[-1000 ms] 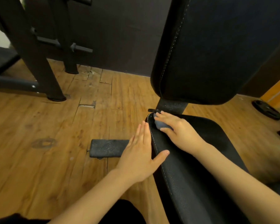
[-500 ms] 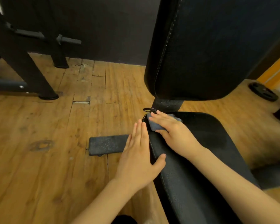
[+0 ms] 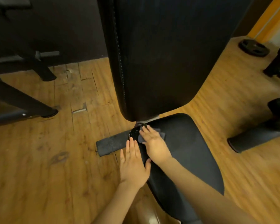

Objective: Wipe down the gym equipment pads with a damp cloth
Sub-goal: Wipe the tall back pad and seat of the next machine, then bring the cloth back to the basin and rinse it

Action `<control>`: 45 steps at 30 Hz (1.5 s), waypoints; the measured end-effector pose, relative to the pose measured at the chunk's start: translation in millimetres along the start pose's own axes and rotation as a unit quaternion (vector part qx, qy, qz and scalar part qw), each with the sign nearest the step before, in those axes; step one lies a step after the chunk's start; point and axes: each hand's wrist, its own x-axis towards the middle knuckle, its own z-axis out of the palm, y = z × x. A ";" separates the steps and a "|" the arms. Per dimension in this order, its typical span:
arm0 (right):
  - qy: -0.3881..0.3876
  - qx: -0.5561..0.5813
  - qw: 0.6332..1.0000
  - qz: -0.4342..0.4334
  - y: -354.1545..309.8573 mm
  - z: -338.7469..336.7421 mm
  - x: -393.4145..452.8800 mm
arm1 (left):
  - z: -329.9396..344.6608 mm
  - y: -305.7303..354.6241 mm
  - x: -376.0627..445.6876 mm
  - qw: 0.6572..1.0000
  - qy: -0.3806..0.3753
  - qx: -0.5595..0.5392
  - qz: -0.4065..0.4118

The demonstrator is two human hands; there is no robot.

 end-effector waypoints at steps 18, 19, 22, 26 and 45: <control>-0.158 -0.113 0.979 -0.068 -80.1 -174.2 -121.2 | -181.8 53.5 -144.4 0.986 -0.099 0.127 -0.050; -0.157 -0.125 0.976 -0.090 -89.5 -188.3 -129.1 | -192.9 57.4 -159.4 0.987 -0.086 0.117 -0.065; -0.152 -0.144 0.966 -0.150 -118.9 -226.9 -152.5 | -220.4 65.4 -208.9 0.989 -0.049 0.091 -0.108; -0.155 -0.165 0.949 -0.221 -164.7 -257.5 -172.6 | -250.8 58.1 -267.3 0.981 -0.027 0.070 -0.180; -0.179 -0.219 0.740 -0.610 -535.5 -202.8 -344.9 | -271.1 -104.3 -632.5 0.842 0.121 -0.033 -0.525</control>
